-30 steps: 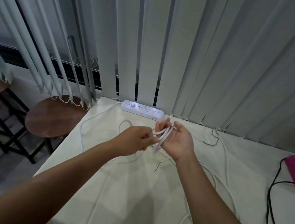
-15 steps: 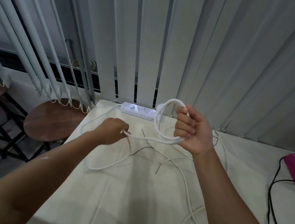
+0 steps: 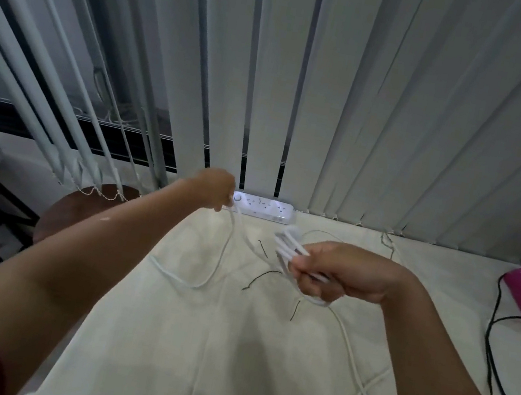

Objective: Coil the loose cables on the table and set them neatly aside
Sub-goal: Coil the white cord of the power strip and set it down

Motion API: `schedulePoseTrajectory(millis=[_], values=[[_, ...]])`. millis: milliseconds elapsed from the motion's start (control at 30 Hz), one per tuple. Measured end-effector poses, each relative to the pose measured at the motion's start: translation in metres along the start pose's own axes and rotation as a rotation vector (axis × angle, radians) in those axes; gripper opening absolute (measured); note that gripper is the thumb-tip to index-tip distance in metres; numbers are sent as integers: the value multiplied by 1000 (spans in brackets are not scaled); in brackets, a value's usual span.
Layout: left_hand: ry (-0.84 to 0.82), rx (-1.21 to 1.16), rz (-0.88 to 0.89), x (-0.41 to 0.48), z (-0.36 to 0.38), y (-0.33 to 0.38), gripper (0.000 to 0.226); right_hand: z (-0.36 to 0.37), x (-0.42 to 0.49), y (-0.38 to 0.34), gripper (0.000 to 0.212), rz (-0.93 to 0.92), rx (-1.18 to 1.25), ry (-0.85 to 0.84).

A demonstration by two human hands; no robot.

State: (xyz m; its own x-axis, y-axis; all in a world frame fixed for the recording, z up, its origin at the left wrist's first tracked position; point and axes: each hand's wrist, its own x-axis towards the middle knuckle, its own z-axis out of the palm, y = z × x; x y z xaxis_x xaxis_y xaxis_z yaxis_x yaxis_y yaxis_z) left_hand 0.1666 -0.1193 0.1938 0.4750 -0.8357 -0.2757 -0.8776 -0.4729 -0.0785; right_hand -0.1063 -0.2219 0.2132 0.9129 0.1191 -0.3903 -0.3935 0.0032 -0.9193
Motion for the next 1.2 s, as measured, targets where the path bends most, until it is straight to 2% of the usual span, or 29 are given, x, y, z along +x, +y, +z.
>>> schedulePoseTrajectory(millis=[67,133,233,300,367,467,567,700,833,900,1000,1133,1200], values=[[29,42,-8,6,-15,4,14,12,16,3,19,102,-137,105],[105,67,-38,6,-28,7,30,27,35,11,18,201,-236,195],[267,127,-53,-2,-37,11,51,49,68,28,14,269,-239,351],[313,124,-5,-11,-35,15,52,58,89,40,12,277,-194,499],[240,30,98,-21,-30,16,48,61,109,47,14,239,-38,643],[-23,-183,270,-39,-17,8,39,54,133,46,23,136,484,766],[-198,-353,317,-55,-1,-6,22,41,143,42,26,45,863,738],[-322,-457,300,-65,15,-18,31,29,149,39,29,-72,1129,681],[-260,-571,237,-58,20,-23,26,26,153,31,27,-100,1131,724],[-153,-566,176,-47,15,-30,24,27,152,31,26,-68,1053,723],[4,-699,84,-38,12,-32,17,33,151,33,29,44,902,638],[-30,-720,221,-46,19,-6,15,32,156,33,59,44,952,495],[-93,-735,261,-52,24,-1,19,26,158,29,52,5,1042,500]])
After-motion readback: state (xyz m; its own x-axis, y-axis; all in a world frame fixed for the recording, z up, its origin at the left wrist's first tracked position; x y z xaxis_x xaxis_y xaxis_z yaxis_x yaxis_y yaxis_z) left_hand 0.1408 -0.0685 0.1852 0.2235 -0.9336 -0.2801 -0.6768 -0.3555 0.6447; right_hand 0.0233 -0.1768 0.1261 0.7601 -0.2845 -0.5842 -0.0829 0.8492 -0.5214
